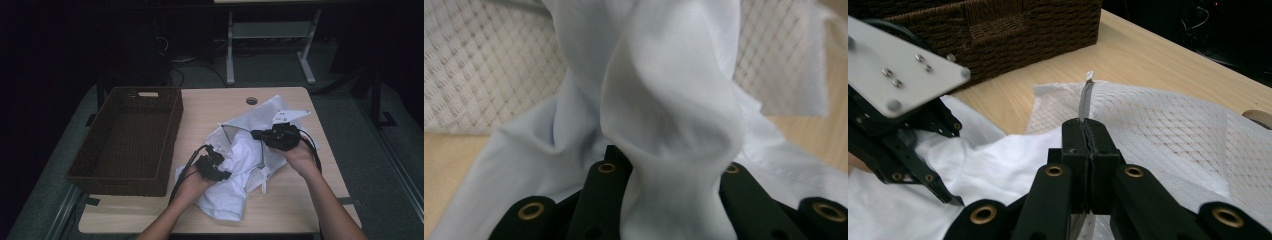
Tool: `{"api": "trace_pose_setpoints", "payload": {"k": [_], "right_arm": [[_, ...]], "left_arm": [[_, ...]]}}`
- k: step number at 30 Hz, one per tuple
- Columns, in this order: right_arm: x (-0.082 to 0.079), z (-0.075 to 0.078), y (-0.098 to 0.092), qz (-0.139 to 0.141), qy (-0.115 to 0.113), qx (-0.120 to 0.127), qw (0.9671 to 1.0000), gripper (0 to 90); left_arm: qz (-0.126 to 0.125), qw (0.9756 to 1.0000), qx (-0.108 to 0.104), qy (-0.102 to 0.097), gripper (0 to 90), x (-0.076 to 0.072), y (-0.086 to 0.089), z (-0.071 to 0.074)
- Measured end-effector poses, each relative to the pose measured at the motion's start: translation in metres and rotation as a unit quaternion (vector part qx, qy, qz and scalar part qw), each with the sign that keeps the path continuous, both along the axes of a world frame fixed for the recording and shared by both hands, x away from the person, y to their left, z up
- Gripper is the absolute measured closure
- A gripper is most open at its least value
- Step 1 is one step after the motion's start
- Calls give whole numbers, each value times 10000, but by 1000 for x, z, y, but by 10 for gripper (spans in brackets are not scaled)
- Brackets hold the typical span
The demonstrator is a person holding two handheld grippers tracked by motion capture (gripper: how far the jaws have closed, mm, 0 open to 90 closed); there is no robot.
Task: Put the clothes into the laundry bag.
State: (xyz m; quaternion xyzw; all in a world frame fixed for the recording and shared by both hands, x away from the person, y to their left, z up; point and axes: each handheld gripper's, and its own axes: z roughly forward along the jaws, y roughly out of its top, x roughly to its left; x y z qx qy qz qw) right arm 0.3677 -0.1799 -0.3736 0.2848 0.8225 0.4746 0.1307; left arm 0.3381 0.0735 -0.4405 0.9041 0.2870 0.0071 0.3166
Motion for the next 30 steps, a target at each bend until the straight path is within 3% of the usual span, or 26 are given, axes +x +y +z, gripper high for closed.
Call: {"api": "trace_pose_setpoints", "payload": {"k": [4, 7, 11, 14, 19, 23, 27, 30], "right_arm": [[0, 1, 0, 13, -4, 13, 10000, 884], [-5, 9, 4, 91, -95, 43, 9999, 884], [-10, 18, 11, 211, -205, 161, 9994, 884], [-12, 20, 14, 304, -148, 281, 9990, 884], [-16, 23, 16, 391, -151, 327, 9986, 884], [-14, 20, 15, 352, -110, 292, 9989, 883], [-10, 13, 10, 265, -36, 208, 9994, 884], [-8, 10, 8, 234, -6, 193, 9995, 883]], "left_arm": [[189, 9993, -294, -101, 770, 0, 8, 14], [354, 9976, -581, -163, 772, 1, 14, 24], [480, 9950, -828, -288, 771, -1, 8, 37], [508, 9953, -782, -258, 768, 2, -5, 40], [354, 9969, -697, -127, 761, 10, -27, 21], [252, 9978, -552, -249, 738, 11, -36, 11], [206, 9973, -663, -253, 509, 13, -30, 9], [143, 9967, -679, -432, 388, 9, -22, 15]]}}
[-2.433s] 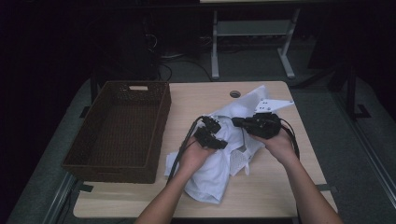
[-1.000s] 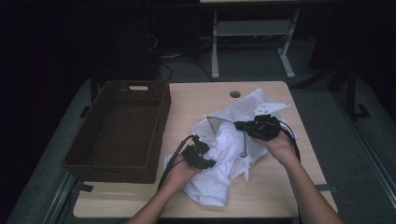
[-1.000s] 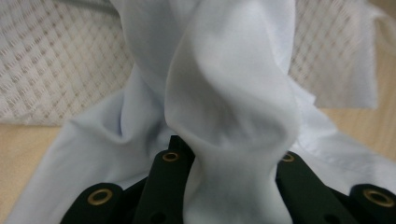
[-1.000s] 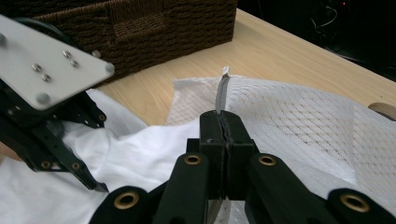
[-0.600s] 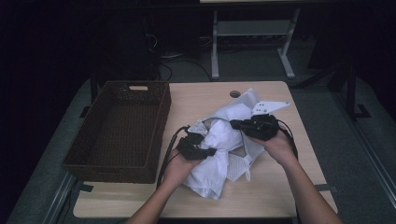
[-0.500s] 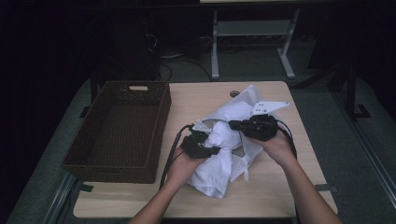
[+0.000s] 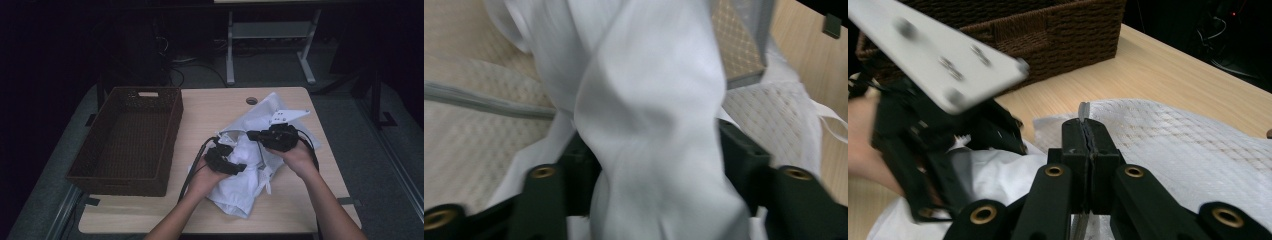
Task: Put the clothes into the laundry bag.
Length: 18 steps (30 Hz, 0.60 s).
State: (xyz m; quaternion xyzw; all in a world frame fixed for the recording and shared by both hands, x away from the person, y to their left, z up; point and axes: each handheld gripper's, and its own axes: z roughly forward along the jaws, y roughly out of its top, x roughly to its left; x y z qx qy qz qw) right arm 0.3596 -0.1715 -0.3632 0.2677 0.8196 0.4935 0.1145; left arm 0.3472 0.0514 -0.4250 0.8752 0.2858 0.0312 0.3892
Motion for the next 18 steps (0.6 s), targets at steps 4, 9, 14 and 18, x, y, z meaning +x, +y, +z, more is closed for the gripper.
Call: {"api": "trace_pose_setpoints", "payload": {"k": [4, 9, 14, 18], "right_arm": [[0, -2, 0, -16, 27, -53, 10000, 884], [1, -5, -2, -27, 51, -99, 9999, 883], [1, -7, -2, -29, 64, -117, 9999, 883], [1, -8, -3, -32, 74, -152, 9999, 883]], "left_arm": [[35, 9999, -101, -113, 322, -4, 18, 15], [229, 9996, -58, -172, 328, 0, 42, 27], [601, 9980, -9, -213, 320, 19, 58, 26], [872, 9959, 76, -219, 308, 37, 64, 21]]}}
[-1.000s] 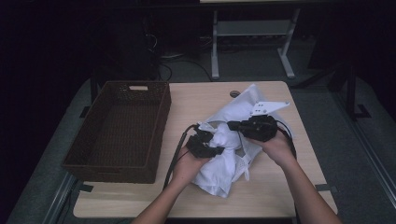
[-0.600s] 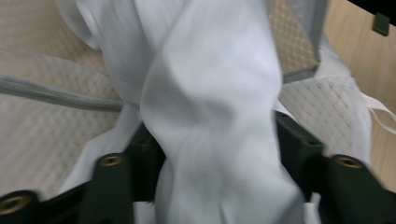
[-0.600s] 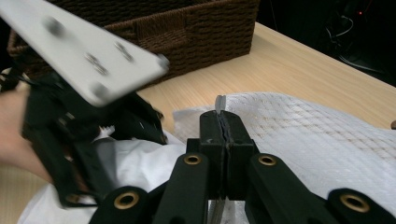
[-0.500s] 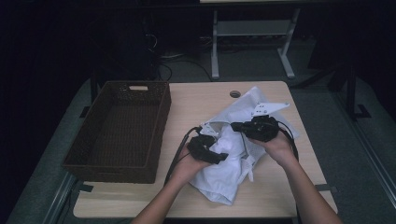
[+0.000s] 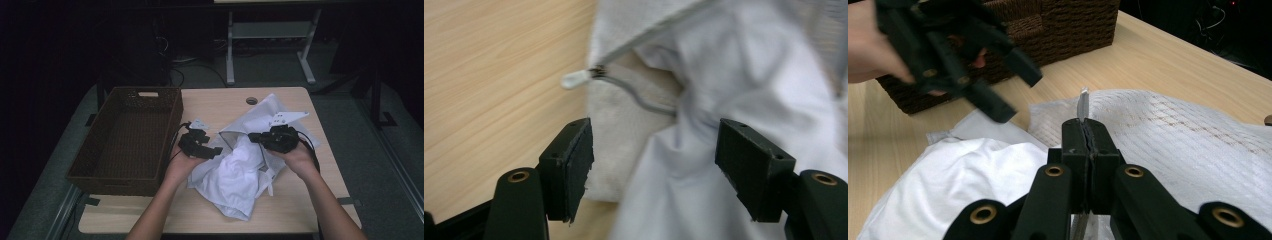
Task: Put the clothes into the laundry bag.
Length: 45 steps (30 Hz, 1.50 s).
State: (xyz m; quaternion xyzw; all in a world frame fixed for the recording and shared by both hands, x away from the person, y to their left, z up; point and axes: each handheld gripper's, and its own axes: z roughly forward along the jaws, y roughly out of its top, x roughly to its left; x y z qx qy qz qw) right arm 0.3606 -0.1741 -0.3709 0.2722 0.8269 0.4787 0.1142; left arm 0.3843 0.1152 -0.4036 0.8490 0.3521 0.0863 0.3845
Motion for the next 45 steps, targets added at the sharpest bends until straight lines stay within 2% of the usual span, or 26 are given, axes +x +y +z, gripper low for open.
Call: {"api": "trace_pose_setpoints", "payload": {"k": [3, 8, 11, 13, 14, 17, 19, 20, 23, 24, 25, 28, 29, 31, 32, 33, 36, 38, 40, 45], "right_arm": [[0, -1, 0, -4, 4, -1, 10000, 883], [-1, 0, -3, -2, 12, 9, 10000, 883], [-1, 0, -3, -2, 25, 27, 10000, 883], [-1, 0, -3, 11, 24, 18, 10000, 883], [-1, -1, -3, 15, 31, 17, 10000, 883], [-1, -1, -2, 30, 29, 18, 10000, 883], [-1, -1, -3, 28, 31, 12, 10000, 883], [-2, -1, -3, 25, 36, 17, 10000, 882], [-2, -2, -5, 30, 48, 11, 10000, 882], [-2, -2, -5, 23, 67, 8, 10000, 881], [-2, -3, -5, 26, 78, -9, 10000, 881], [-5, -6, -5, 41, 128, -51, 9999, 872], [-6, -7, -6, 38, 167, -48, 9998, 853], [-8, -8, -8, 33, 254, -19, 9997, 759], [-8, -8, -8, 33, 254, -19, 9997, 759], [-12, -7, -11, 13, 295, -19, 9996, 665], [-24, -1, -11, 112, 250, -29, 9996, 574], [-35, 4, -10, 164, 190, -54, 9997, 558], [-45, 8, -6, 306, 270, 30, 9992, 546], [-69, -3, 16, 696, 407, -81, 9967, 523]], "left_arm": [[64, 10000, 17, 49, 300, 12, -4, -6], [27, 9997, 239, 98, 305, 29, -12, -21], [-28, 9995, 190, 233, 382, 36, -11, -29], [-113, 9991, 173, 376, 512, 39, -10, -33], [-126, 9988, 204, 418, 547, 39, -11, -35], [-195, 9978, 285, 567, 732, 39, -10, -37], [-215, 9976, 205, 628, 864, 36, -8, -35], [-215, 9976, 205, 628, 876, 36, -8, -35], [-361, 9971, 248, 625, 879, 18, -5, -28], [-361, 9971, 248, 625, 879, 18, -5, -28], [-398, 9972, 176, 616, 879, 7, -3, -25], [-448, 9972, 147, 587, 879, -10, 1, -24], [-465, 9970, 134, 605, 879, -15, 3, -24], [-457, 9971, 94, 601, 879, -23, 7, -24], [-457, 9971, 94, 601, 879, -23, 7, -24], [-444, 9972, 49, 594, 879, -30, 10, -27], [-457, 9971, 43, 613, 879, -32, 13, -30], [-432, 9970, -52, 636, 879, -34, 14, -30], [-443, 9970, -64, 636, 879, -35, 13, -30], [-444, 9969, -90, 641, 879, -35, 12, -31]]}}
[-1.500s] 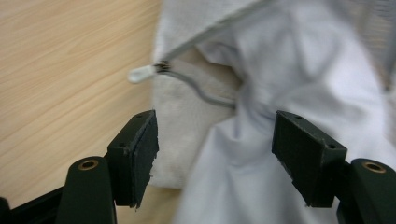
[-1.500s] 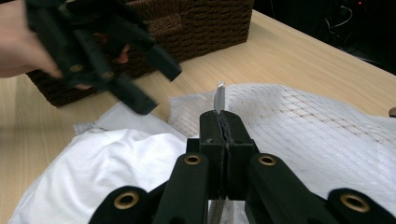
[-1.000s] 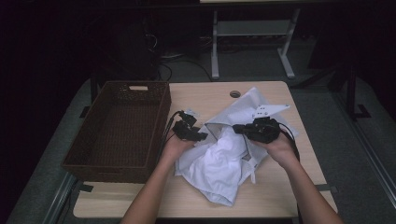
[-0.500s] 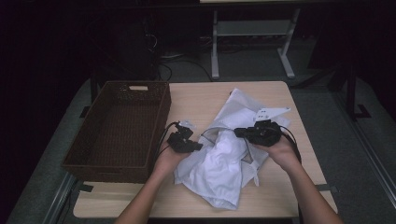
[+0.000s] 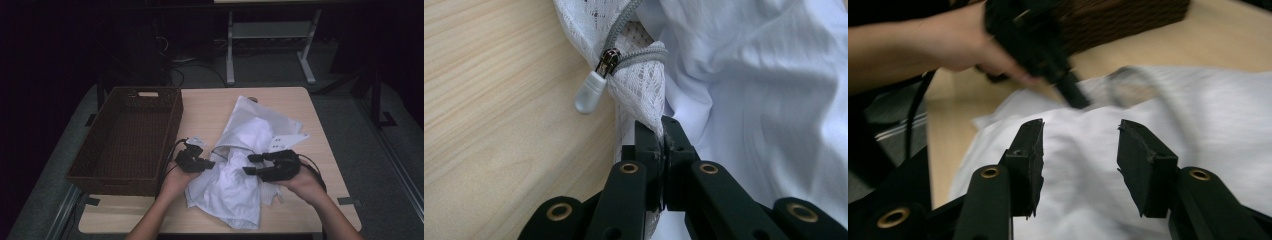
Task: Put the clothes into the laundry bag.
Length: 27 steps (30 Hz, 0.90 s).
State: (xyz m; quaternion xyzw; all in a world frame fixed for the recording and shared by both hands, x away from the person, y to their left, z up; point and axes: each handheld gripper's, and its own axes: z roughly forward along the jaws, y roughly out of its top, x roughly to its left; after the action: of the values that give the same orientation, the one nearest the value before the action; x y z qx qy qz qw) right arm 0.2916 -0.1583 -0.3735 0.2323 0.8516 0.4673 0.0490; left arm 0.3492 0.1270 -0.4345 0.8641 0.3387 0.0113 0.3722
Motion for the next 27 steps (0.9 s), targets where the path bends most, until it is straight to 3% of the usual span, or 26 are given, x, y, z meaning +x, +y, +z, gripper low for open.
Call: {"api": "trace_pose_setpoints", "payload": {"k": [4, 7, 10, 12, 15, 19, 27], "right_arm": [[-16, -14, 23, 383, 172, -19, 9991, 557], [-26, -27, 42, 615, 258, -49, 9978, 726], [-32, -42, 62, 764, 355, -335, 9959, 830], [-35, -52, 71, 868, 419, -542, 9939, 842], [-34, -64, 79, 836, 384, -846, 9922, 868], [-26, -73, 76, 585, 431, -1015, 9922, 897], [-9, -75, 54, 229, 540, -1023, 9930, 899]], "left_arm": [[13, 10000, 6, 3, 880, 0, 1, 0], [-1, 10000, 18, -5, 880, 1, 1, -1], [-2, 10000, 32, 0, 880, 1, 0, -1], [-28, 10000, 69, 8, 881, 1, 0, -1], [-57, 10000, 75, 20, 881, 0, -1, -2], [-115, 9999, 107, 42, 881, -2, -5, -3], [-281, 9995, 150, 48, 883, -5, -12, -3]]}}
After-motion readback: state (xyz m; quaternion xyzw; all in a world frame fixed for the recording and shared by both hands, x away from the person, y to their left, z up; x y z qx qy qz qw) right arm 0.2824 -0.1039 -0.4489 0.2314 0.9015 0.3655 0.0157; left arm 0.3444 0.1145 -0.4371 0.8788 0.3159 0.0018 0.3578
